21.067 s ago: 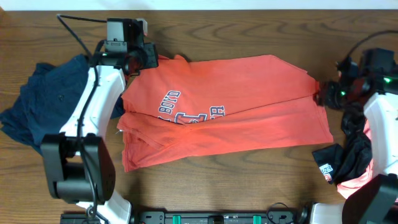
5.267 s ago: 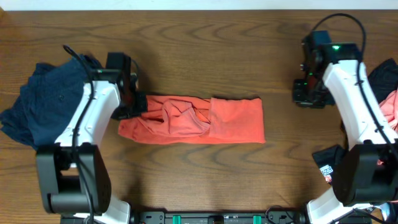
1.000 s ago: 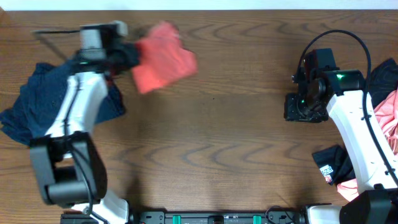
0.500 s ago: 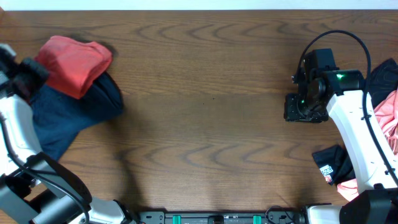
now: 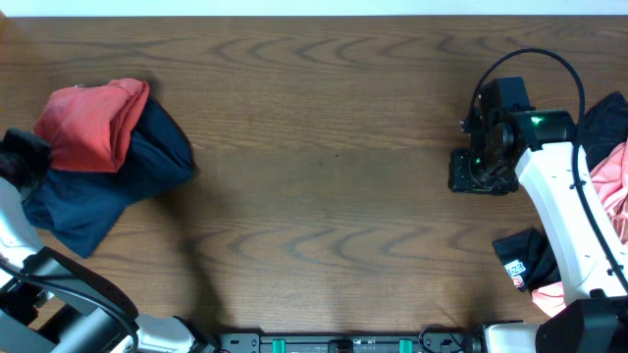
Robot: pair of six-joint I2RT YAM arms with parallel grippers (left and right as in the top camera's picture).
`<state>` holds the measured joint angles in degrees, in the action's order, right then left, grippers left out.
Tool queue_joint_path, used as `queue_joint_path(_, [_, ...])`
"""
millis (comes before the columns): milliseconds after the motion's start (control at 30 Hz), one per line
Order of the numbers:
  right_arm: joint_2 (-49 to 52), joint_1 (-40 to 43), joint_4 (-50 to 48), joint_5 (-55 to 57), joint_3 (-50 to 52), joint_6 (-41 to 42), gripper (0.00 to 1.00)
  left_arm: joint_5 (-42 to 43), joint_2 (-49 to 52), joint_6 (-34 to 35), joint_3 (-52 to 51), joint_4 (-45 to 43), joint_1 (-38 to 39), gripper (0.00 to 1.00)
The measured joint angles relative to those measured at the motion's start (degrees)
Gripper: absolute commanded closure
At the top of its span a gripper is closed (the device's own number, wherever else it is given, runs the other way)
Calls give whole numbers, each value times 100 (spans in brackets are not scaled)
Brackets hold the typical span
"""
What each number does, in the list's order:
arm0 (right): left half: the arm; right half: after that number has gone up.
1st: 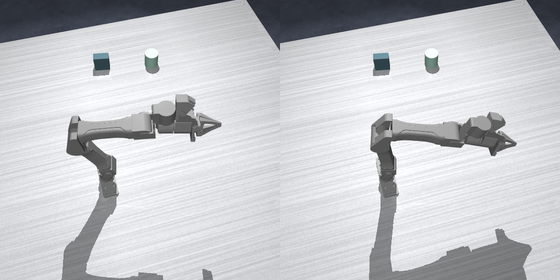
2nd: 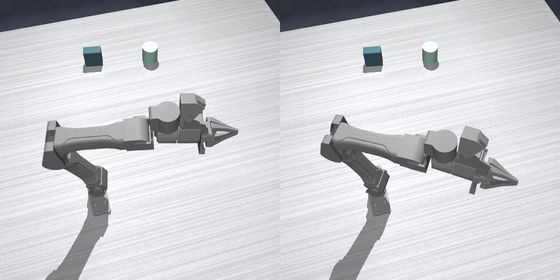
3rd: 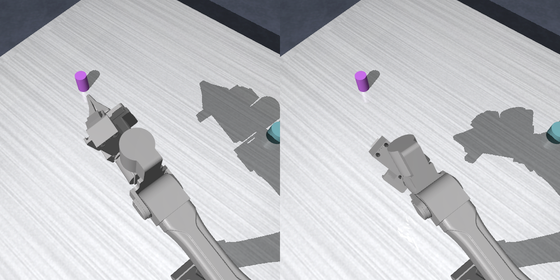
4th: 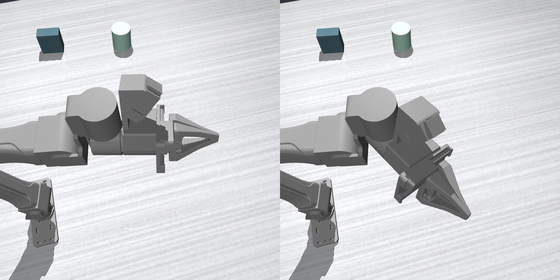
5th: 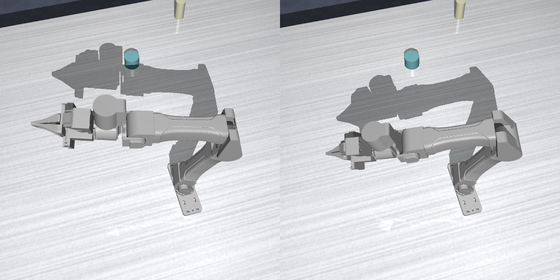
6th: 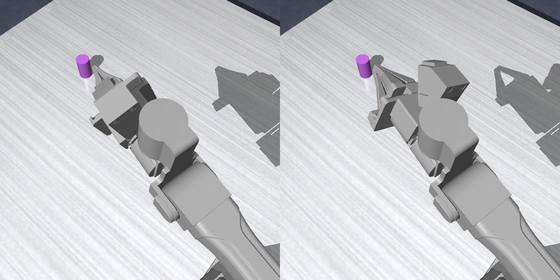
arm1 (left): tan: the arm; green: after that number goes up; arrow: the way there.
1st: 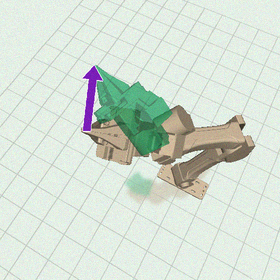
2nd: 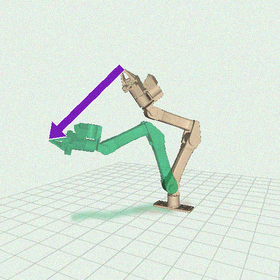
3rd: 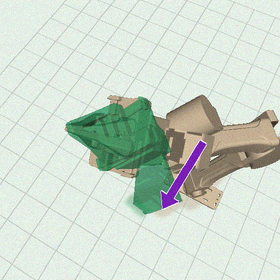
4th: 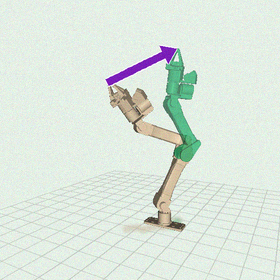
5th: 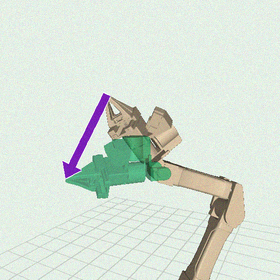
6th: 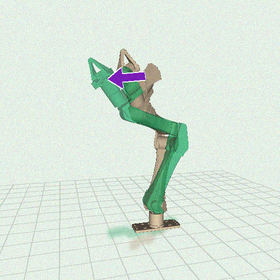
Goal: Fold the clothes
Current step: 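Lift the folded orange shirt with the left gripper and carry it left, then place the orange shirt on the navy shirt and open the left gripper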
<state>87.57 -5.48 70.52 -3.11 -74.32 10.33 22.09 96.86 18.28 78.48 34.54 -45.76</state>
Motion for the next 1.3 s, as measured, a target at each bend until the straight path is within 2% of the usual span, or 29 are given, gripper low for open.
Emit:
queue_joint_path(267, [0,0,0,0,0,-2,55,0,0,15,4,728,-389,94])
queue_joint_path(367, [0,0,0,0,0,-4,55,2,0,83,4,796,-581,85])
queue_joint_path(433, [0,0,0,0,0,-7,55,-7,0,122,4,833,-697,67])
queue_joint_path(467, [0,0,-2,0,0,-7,55,-13,0,114,4,855,-752,42])
queue_joint_path(500, [0,2,-2,0,0,-7,55,-24,0,125,4,859,-785,27])
queue_joint_path(533, [0,0,-2,0,0,-7,55,-26,0,173,4,857,-817,23])
queue_joint_path(567, [0,2,-4,0,0,-7,54,-28,0,188,7,857,-833,6])
queue_joint_path(800, [0,2,-22,0,0,-4,51,68,0,280,7,850,-835,5])
queue_joint_path(967, [0,2,-146,0,0,-7,47,575,0,221,9,420,-675,5])
queue_joint_path(1067, [0,2,-195,-2,0,-9,47,981,0,-87,11,-70,-280,2])
queue_joint_path(1133, [0,2,-208,-4,0,-9,47,1320,0,-330,20,-435,68,3])
queue_joint_path(1300, [0,2,-205,-4,0,-9,47,1849,0,-396,37,-1119,861,2])
